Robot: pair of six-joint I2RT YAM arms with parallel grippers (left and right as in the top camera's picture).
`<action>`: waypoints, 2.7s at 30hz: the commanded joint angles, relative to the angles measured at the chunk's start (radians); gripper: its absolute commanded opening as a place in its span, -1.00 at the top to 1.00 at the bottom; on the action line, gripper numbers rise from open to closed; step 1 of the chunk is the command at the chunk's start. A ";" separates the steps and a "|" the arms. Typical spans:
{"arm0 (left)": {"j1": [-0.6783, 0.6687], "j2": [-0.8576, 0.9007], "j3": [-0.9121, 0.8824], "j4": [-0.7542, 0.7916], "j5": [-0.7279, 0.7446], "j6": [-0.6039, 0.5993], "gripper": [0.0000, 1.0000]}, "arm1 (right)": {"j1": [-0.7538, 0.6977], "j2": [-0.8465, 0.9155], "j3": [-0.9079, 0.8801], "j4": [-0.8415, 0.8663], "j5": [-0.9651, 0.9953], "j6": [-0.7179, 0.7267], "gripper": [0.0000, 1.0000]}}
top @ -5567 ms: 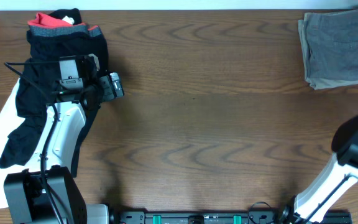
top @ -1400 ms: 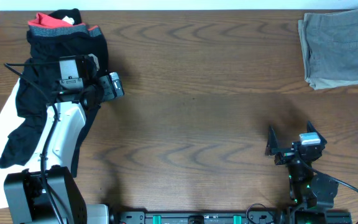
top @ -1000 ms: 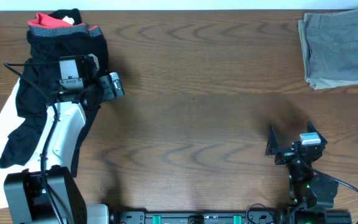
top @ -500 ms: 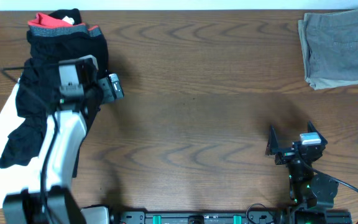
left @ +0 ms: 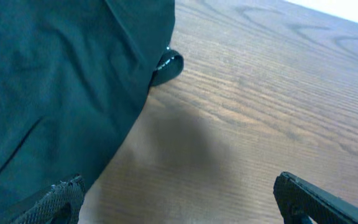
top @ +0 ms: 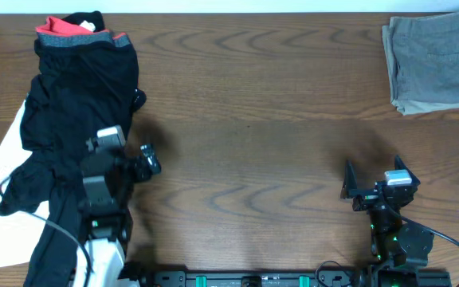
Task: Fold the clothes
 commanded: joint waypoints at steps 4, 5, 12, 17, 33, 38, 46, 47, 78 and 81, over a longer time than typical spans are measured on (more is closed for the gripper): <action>-0.003 -0.199 -0.142 0.022 -0.019 -0.002 -0.96 | -0.010 -0.007 -0.003 -0.004 0.003 -0.011 -0.99; -0.003 -0.237 -0.166 0.026 -0.019 -0.003 -0.96 | -0.010 -0.007 -0.003 -0.004 0.003 -0.011 -0.99; -0.004 -0.529 -0.300 0.029 -0.020 -0.035 -0.96 | -0.010 -0.007 -0.003 -0.004 0.003 -0.011 -0.98; -0.004 -0.630 -0.301 -0.026 -0.020 -0.035 -0.96 | -0.010 -0.007 -0.003 -0.004 0.003 -0.011 -0.99; -0.006 -0.890 -0.301 -0.181 -0.020 -0.035 -0.96 | -0.010 -0.007 -0.003 -0.004 0.003 -0.011 -0.99; -0.008 -0.890 -0.301 -0.185 -0.027 -0.029 -0.96 | -0.010 -0.007 -0.003 -0.004 0.003 -0.011 -0.98; -0.008 -0.890 -0.301 -0.185 -0.031 0.001 -0.96 | -0.010 -0.007 -0.003 -0.004 0.003 -0.011 -0.98; -0.008 -0.890 -0.301 -0.185 -0.031 0.001 -0.96 | -0.010 -0.007 -0.003 -0.004 0.003 -0.011 -0.99; -0.008 -0.887 -0.301 -0.184 -0.031 0.000 -0.96 | -0.010 -0.007 -0.003 -0.004 0.003 -0.011 -0.99; -0.008 -0.887 -0.301 -0.185 -0.031 0.000 -0.96 | -0.010 -0.007 -0.003 -0.004 0.003 -0.011 -0.98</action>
